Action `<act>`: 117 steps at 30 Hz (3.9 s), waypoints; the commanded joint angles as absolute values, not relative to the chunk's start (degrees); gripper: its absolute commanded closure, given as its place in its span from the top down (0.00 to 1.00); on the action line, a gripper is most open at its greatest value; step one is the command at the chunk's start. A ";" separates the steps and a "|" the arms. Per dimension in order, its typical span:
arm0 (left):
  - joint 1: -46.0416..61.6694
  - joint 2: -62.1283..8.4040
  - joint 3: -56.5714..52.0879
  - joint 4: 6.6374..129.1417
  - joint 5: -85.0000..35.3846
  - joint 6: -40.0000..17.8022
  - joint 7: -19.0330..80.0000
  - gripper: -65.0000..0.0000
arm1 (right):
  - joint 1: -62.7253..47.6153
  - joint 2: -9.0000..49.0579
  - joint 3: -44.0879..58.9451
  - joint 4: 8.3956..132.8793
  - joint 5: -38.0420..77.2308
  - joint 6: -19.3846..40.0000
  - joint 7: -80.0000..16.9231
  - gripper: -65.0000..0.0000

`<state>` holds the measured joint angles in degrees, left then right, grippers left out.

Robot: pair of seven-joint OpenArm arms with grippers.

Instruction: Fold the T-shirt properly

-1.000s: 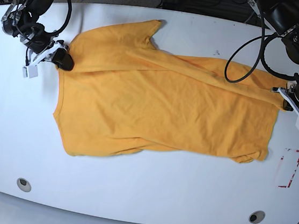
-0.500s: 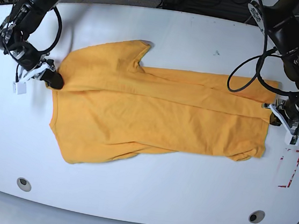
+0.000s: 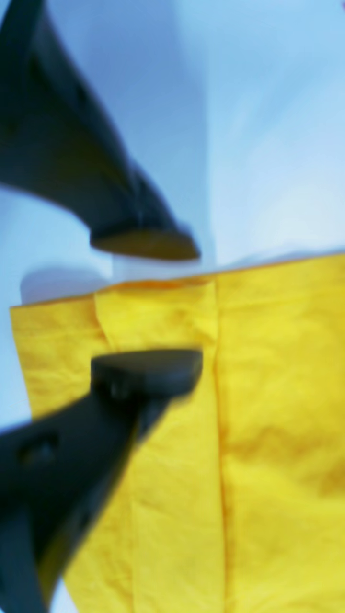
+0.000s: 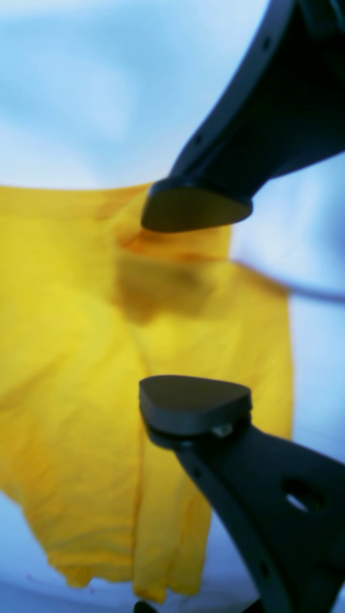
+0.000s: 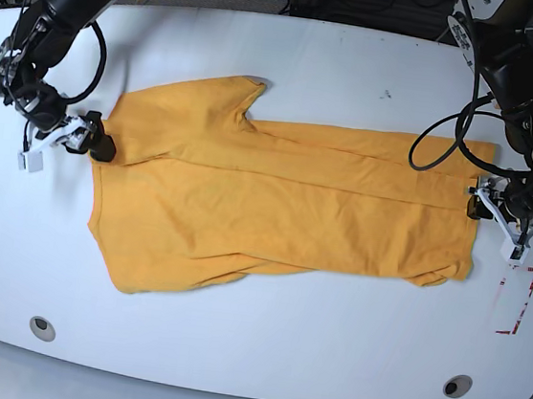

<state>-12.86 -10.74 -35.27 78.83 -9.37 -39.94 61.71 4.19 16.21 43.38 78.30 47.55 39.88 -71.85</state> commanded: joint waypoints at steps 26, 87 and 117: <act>-5.41 -8.22 -29.41 81.80 -9.54 -40.00 56.13 0.40 | -6.55 7.16 41.63 83.74 48.48 40.00 -69.23 0.66; 0.57 -8.31 -29.85 92.35 -9.54 -40.00 56.04 0.40 | 8.57 32.57 25.36 69.23 50.86 40.00 -57.80 0.73; 8.40 -8.57 -29.67 90.59 -9.45 -40.00 48.22 0.22 | 0.13 26.24 25.36 69.58 33.80 40.00 -46.64 0.01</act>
